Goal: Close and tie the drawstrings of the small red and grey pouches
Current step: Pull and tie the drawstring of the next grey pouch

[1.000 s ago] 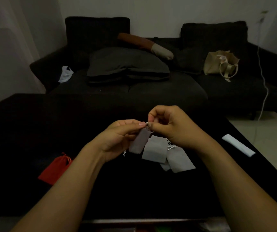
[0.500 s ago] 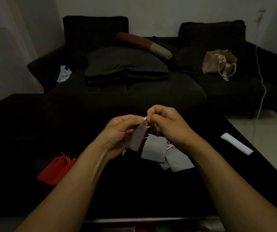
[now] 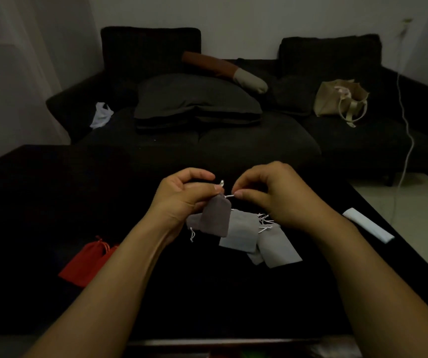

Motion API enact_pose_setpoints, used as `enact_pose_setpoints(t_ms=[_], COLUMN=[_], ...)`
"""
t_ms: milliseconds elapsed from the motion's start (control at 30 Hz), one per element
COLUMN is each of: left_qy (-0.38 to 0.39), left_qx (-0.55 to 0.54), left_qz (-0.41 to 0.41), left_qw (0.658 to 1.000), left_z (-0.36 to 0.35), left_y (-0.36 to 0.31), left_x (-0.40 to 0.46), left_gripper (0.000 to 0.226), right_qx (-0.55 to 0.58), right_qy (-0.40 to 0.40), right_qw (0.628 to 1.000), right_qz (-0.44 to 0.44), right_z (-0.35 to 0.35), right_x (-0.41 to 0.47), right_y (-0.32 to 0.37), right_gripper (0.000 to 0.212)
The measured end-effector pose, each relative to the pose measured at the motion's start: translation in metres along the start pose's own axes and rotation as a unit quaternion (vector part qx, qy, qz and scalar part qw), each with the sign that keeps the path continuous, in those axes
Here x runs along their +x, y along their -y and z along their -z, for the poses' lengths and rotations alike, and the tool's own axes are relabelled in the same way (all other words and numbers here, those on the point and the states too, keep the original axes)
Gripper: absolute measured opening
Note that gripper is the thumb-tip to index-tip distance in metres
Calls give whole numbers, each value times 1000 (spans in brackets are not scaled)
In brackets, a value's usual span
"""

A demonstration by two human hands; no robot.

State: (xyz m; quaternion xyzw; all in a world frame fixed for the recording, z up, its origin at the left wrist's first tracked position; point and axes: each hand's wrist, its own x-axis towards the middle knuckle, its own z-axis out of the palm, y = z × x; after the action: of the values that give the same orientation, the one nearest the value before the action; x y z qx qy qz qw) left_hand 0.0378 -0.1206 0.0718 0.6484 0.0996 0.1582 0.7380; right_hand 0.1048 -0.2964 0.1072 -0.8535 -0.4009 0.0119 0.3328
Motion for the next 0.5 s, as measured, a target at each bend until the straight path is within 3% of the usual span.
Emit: enact_pose_setpoints(t_ms=[200, 333, 500], left_qy=[56, 126, 203], left_qx=[183, 173, 122], left_qz=[-70, -29, -2], left_qw=[979, 976, 972], left_z=[1, 5, 7], left_y=[8, 4, -3], left_x=[1, -4, -10], left_gripper=[28, 45, 56], right_qx=[-104, -3, 205], right_qy=[53, 20, 28], right_qw=[991, 997, 976], right_qz=[66, 75, 71], right_z=[-14, -13, -9], right_x=[4, 2, -1], right_y=[8, 0, -8], right_gripper=[13, 24, 13])
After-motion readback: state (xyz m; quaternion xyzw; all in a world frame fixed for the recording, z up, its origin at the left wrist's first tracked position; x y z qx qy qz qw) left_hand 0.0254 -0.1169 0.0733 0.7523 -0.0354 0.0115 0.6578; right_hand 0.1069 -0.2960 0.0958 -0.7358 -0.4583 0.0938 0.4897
